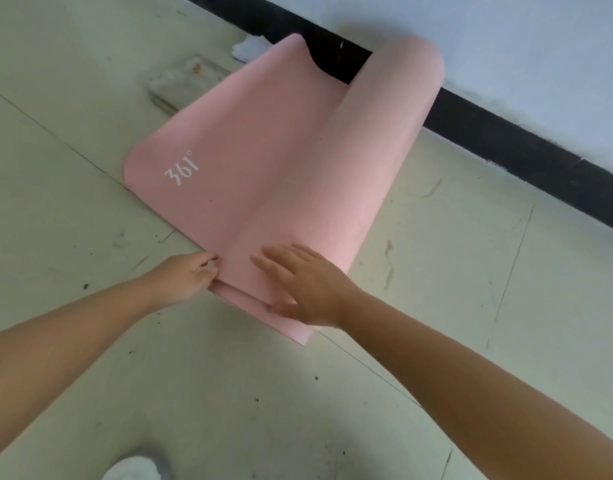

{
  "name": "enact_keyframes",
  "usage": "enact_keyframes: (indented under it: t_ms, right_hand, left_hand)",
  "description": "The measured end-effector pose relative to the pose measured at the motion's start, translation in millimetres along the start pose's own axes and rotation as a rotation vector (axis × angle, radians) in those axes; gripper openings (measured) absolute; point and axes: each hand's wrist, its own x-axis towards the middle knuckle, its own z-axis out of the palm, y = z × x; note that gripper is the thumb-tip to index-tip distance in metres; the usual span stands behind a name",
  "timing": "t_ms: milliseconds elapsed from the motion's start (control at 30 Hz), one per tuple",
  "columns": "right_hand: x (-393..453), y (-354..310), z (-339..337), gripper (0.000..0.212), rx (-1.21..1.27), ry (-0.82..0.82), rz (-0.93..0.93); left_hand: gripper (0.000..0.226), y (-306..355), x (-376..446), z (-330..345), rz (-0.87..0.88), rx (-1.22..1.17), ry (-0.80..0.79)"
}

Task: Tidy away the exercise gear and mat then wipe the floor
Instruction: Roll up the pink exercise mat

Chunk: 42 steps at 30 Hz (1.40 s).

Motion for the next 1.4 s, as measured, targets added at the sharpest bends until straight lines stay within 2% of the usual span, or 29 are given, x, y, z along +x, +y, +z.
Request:
enact_keyframes:
  t_ms: [67, 167, 233, 300, 333, 400, 533, 633, 733, 800, 867, 933, 1033, 1067, 1200, 1300, 1400]
  right_hand:
    - [33, -8, -10, 0.08, 0.094, 0.003, 0.045]
    - [64, -16, -5, 0.083, -0.018, 0.311, 0.134]
    - [68, -20, 2, 0.066, 0.014, 0.472, 0.266]
    - [60, -23, 7, 0.043, 0.096, 0.593, 0.367]
    - [51, -23, 11, 0.035, 0.085, 0.613, 0.378]
    - [31, -23, 22, 0.032, 0.002, 0.517, 0.316]
    - [15, -21, 40, 0.064, -0.2, 0.24, 0.171]
    - [43, -24, 37, 0.065, -0.248, 0.27, 0.145]
    - [72, -29, 28, 0.063, -0.305, 0.292, 0.11]
    - [83, -27, 23, 0.072, -0.359, 0.29, 0.061]
    - [85, -25, 19, 0.089, -0.43, 0.285, 0.01]
    - [83, -27, 18, 0.099, -0.488, 0.284, 0.007]
    - [78, -31, 23, 0.087, -0.482, 0.349, 0.039]
    - [76, -30, 23, 0.082, -0.464, 0.374, 0.043]
    - [70, -22, 24, 0.072, -0.397, 0.437, 0.032]
    - [78, -26, 27, 0.061, -0.362, 0.499, 0.053]
    - [96, -33, 28, 0.058, -0.34, 0.544, 0.119]
  left_hand:
    - [0.056, -18, 5, -16, 0.179, -0.005, 0.002]
    - [0.076, -41, 11, -31, 0.401, 0.154, 0.049]
    - [0.073, -58, 20, -35, 0.526, 0.379, 0.107]
    - [0.057, -70, 29, -35, 0.619, 0.47, 0.139]
    - [0.052, -73, 32, -37, 0.669, 0.476, 0.145]
    - [0.048, -79, 38, -42, 0.723, 0.476, 0.106]
    - [0.051, -91, 49, -53, 0.728, 0.544, 0.119]
    - [0.046, -102, 57, -62, 0.688, 0.612, 0.147]
    - [0.055, -119, 61, -59, 0.605, 0.529, 0.088]
    - [0.052, -117, 58, -56, 0.528, 0.381, 0.112]
    - [0.047, -114, 59, -54, 0.429, 0.329, 0.122]
    - [0.046, -108, 59, -56, 0.407, 0.322, 0.15]
    - [0.027, -104, 58, -60, 0.603, 0.5, 0.234]
    - [0.028, -102, 60, -63, 0.664, 0.559, 0.266]
    - [0.022, -90, 68, -80, 0.737, 0.574, 0.264]
    - [0.019, -87, 76, -90, 0.63, 0.537, 0.217]
    - [0.028, -78, 87, -102, 0.39, 0.513, 0.174]
